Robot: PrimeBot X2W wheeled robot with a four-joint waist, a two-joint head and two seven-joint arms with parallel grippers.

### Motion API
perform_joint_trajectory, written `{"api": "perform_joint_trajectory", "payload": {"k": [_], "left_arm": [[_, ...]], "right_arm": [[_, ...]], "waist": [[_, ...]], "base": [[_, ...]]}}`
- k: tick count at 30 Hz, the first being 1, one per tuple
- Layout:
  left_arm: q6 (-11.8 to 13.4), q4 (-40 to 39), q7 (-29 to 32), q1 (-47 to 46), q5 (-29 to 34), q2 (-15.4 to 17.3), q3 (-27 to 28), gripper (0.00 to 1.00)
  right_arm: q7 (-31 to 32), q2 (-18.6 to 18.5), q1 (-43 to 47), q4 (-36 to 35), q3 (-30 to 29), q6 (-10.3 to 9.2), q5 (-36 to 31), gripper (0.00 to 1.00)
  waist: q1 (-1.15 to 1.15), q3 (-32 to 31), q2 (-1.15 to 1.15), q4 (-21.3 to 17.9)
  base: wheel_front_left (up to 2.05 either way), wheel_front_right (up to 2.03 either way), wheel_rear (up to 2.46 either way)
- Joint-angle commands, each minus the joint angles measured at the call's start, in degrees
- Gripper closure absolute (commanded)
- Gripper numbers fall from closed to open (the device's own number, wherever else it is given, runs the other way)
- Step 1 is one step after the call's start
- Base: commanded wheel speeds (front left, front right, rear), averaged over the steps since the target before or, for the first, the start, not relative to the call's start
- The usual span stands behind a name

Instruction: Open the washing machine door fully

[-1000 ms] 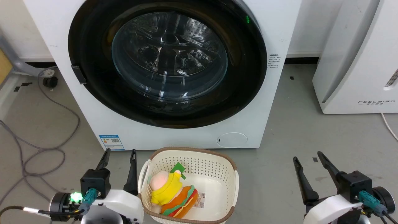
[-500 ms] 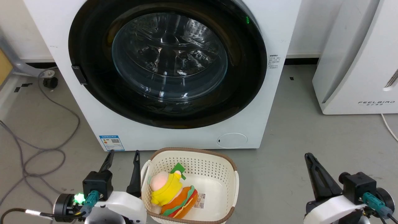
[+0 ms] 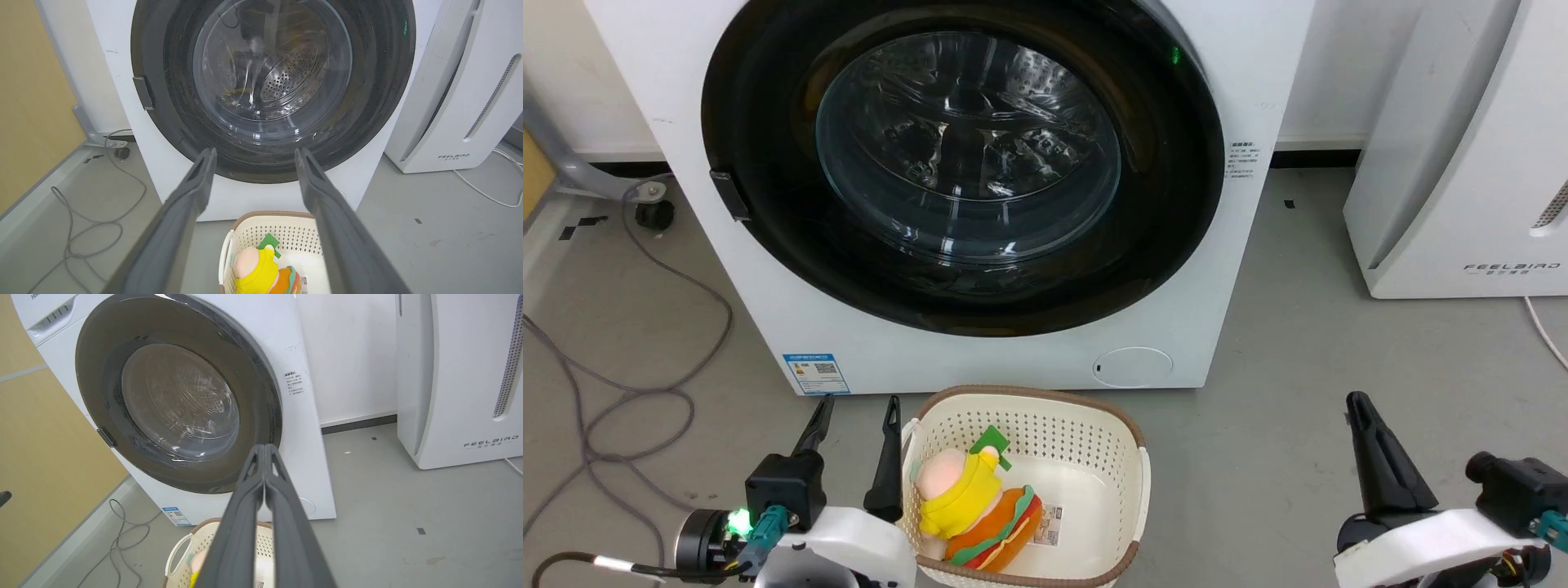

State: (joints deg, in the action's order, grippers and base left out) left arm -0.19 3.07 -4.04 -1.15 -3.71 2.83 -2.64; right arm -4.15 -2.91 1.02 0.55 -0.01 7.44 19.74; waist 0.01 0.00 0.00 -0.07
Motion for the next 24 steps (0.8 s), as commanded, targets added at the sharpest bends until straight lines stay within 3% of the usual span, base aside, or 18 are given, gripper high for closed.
{"api": "perform_joint_trajectory", "payload": {"k": [1, 15, 24], "left_arm": [[-0.31, 0.23, -0.6, -0.59, -0.47, 0.03, -0.09, 0.0], [-0.9, -0.04, -2.51, -2.55, -2.25, 0.03, -0.58, 0.0], [-1.42, -0.53, -3.59, -4.38, -2.85, 0.04, -0.63, 0.0]], "right_arm": [[-0.54, 0.01, 0.09, 0.27, -0.11, 0.02, 3.21, 1.0], [-2.45, -0.08, -9.1, 5.03, -2.49, 0.03, 23.5, 1.0], [-2.08, -2.93, -18.58, 11.16, -3.11, 0.03, 32.59, 1.0]], "waist": [[-0.01, 0.05, 0.0, -0.01], [-0.01, 2.93, 0.0, -0.23], [-0.01, 5.64, 0.0, -0.08]], "base": [[0.0, 0.0, 0.0], [0.0, 0.0, 0.0], [0.0, 0.0, 0.0]]}}
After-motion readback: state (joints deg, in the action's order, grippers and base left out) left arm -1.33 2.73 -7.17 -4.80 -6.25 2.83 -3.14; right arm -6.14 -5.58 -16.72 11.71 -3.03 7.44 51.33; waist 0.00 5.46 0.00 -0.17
